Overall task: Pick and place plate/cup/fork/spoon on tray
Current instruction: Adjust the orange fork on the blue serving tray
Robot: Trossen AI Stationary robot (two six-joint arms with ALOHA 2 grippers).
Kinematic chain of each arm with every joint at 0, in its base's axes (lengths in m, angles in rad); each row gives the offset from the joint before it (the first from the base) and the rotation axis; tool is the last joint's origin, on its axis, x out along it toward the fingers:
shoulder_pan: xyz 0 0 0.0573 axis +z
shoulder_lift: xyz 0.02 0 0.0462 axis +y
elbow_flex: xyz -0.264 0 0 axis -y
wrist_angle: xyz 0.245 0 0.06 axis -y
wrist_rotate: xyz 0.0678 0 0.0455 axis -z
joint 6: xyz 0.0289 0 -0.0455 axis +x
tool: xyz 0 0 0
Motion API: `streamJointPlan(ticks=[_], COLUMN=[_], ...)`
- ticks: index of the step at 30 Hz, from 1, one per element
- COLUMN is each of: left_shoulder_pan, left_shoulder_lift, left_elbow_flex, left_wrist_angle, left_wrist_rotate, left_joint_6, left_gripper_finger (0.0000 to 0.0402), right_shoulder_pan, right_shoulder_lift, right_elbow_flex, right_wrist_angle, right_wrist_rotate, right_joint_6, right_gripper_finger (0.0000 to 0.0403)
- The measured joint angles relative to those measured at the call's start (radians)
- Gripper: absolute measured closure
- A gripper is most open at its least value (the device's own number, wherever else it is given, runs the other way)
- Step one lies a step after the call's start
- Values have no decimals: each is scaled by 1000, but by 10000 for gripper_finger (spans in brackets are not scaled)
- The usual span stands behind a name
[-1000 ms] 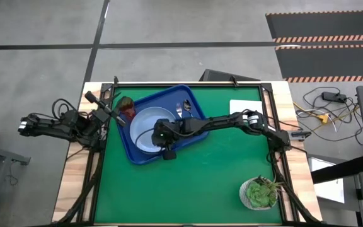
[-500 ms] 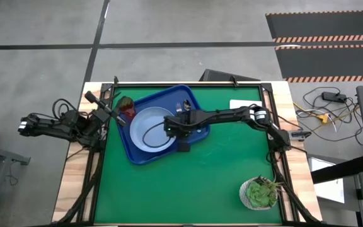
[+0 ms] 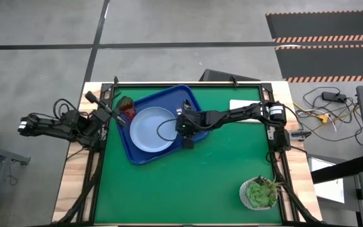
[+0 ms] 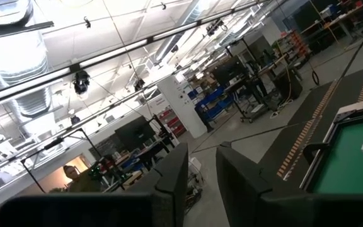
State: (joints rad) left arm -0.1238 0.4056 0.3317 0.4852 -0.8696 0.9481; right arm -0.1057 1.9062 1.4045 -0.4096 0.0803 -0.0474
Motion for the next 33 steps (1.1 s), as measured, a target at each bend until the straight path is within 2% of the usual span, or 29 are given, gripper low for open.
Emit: streamJointPlan(ticks=[6, 18, 33], left_shoulder_pan=[0, 0, 0], left_shoulder_lift=[5, 4, 4], left_elbow_flex=[0, 0, 0], left_wrist_angle=[4, 4, 4], left_wrist_rotate=[0, 0, 0], left_joint_6=[0, 0, 0], left_gripper_finger=[338, 338, 338], right_shoulder_pan=[-24, -24, -26], right_shoulder_lift=[-6, 37, 22], right_elbow_flex=[-115, -118, -105], right_wrist_angle=[183, 185, 120], right_wrist_rotate=[0, 0, 0], right_joint_6=[30, 10, 3], right_gripper_finger=[394, 394, 394])
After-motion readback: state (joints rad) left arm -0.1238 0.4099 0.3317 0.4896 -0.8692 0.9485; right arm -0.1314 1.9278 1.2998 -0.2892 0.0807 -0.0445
